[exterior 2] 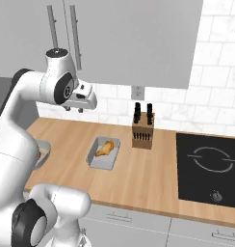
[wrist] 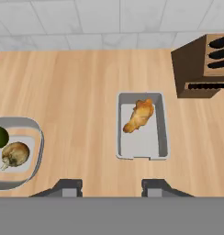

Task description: Take the meat container that has the chicken drumstick and place it on the second highest rack of the freezer. Then take the vegetable container that has the onion and lime and place it on the highest rack of the freezer.

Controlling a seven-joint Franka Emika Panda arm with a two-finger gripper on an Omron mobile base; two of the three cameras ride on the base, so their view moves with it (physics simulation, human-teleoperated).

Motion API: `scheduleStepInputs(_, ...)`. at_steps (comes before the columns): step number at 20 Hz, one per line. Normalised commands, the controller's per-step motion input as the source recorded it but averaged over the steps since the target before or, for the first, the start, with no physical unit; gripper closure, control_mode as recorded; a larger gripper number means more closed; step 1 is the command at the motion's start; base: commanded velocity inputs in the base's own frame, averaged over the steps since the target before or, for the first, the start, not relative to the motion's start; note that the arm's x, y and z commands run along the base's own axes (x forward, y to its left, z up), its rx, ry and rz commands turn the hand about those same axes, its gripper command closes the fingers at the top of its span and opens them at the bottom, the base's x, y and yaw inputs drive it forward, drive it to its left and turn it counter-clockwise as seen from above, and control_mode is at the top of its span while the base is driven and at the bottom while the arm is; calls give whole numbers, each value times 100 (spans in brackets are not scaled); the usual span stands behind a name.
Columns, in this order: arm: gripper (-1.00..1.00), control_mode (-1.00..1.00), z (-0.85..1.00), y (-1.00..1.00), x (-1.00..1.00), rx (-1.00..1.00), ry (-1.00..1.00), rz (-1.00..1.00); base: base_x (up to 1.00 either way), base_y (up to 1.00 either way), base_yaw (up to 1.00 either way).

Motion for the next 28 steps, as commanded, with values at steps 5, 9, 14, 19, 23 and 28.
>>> scheduleStepInputs(5, -100, -100, -8, 0, -39, 1, 0, -7, 0, 0, 0)
scheduleStepInputs(9, -100, -100, -19, -10, -14, 17, 2, -42, 0, 0, 0)
scheduleStepInputs(14, -100, -100, -25, -3, 11, 21, 7, -49, 0, 0, 0)
scheduleStepInputs(19, -100, -100, -46, -5, 40, 23, 15, -49, 0, 0, 0)
scheduleStepInputs(23, -100, -100, -42, -3, 72, 21, 21, -38, 0, 0, 0)
scheduleStepInputs(28, -100, -100, -43, -5, 96, 18, 20, -30, 0, 0, 0)
